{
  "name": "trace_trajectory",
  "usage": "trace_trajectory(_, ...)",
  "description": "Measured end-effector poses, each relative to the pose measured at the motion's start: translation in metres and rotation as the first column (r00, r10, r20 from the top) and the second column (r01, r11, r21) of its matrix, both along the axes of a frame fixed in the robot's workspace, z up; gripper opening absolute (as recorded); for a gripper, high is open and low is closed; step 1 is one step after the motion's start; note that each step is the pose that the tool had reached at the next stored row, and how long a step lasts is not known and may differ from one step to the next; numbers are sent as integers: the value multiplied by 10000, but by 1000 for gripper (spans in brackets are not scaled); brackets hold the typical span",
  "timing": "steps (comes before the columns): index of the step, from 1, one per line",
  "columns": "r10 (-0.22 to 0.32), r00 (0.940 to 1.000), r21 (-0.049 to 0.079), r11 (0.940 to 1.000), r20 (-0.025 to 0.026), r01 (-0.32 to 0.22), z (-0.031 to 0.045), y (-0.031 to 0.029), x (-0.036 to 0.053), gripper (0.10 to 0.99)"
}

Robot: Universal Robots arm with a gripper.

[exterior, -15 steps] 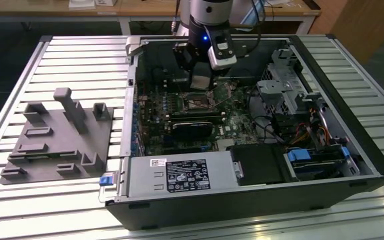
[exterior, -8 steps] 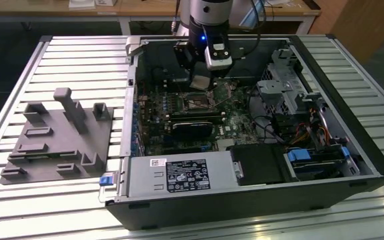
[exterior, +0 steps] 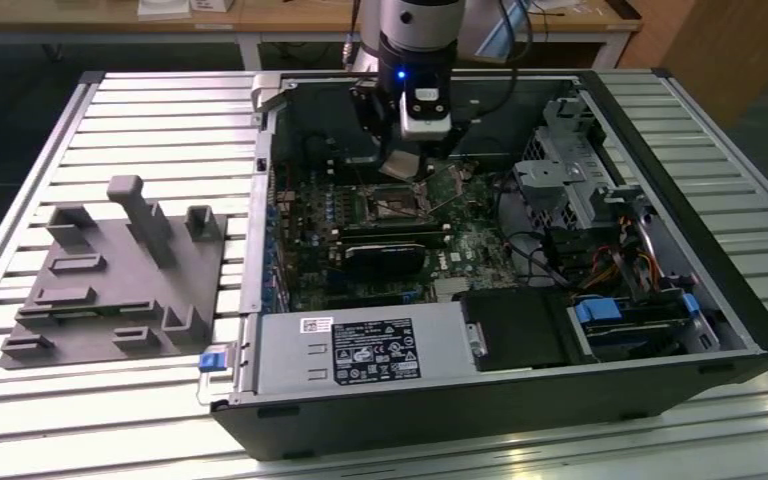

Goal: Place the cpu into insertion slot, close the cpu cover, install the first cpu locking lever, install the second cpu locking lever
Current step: 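Place the cpu into insertion slot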

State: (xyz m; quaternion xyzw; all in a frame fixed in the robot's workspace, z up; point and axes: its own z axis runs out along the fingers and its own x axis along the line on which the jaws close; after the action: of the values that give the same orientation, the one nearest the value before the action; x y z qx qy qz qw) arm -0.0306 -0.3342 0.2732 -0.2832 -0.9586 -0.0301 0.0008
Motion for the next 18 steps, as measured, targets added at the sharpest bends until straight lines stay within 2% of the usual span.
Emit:
trace_trajectory(5, -904, 9959, 1, 9959, 0, 904, -3, 0, 0, 537)
trace_trajectory(9, -1633, 9866, 1, 9866, 0, 1633, -4, 0, 0, 537)
trace_trajectory(14, -2524, 9676, 1, 9676, 1, 2524, -7, 0, 0, 537)
trace_trajectory(18, -3212, 9470, 1, 9470, 1, 3212, -8, 0, 0, 537)
